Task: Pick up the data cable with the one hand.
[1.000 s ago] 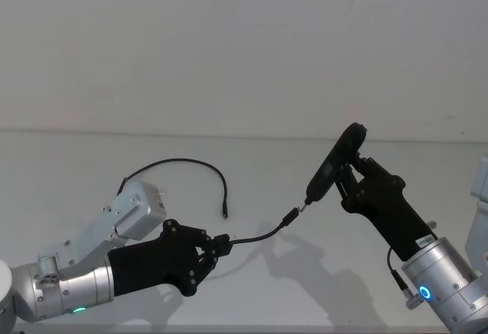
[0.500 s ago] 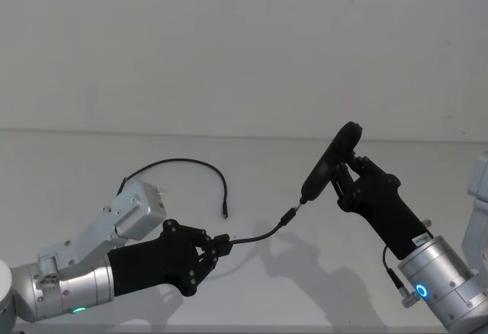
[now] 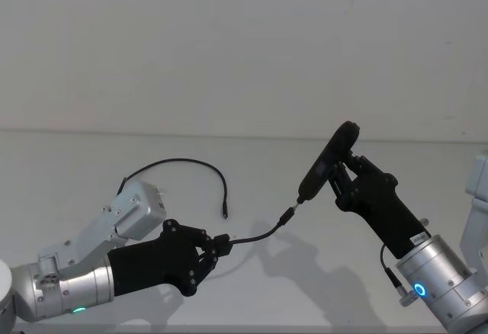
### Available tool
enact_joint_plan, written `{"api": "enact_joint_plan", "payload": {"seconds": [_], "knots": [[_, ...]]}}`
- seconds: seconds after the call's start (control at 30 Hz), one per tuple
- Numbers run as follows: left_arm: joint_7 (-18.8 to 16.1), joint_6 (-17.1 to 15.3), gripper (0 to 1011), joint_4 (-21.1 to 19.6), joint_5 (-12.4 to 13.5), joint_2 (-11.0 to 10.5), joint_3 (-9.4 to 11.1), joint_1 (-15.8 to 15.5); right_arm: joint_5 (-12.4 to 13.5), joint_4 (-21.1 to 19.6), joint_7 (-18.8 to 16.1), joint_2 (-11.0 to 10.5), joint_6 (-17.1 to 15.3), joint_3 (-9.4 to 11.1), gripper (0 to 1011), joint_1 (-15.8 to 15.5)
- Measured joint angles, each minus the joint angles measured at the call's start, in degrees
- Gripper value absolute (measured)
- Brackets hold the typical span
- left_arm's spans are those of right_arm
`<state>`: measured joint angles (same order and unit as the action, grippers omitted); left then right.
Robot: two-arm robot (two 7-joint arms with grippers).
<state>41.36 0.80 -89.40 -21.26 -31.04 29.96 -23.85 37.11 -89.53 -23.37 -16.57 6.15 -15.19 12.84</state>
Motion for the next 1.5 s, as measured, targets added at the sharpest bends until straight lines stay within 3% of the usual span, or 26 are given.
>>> {"api": "enact_joint_plan", "payload": {"seconds": [1.17,1.5], "knots": [[-0.05,0.01,42,0.0,-0.01,-0.01,0.0,0.0,0.28,0.2,-0.18,-0.07,0.07,-0.16,269,0.18],[-2.78,-0.43,42,0.48,0.16,0.04,-0.78,0.06,0.28,0.2,-0.18,-0.06,0.06,-0.16,269,0.18]]}}
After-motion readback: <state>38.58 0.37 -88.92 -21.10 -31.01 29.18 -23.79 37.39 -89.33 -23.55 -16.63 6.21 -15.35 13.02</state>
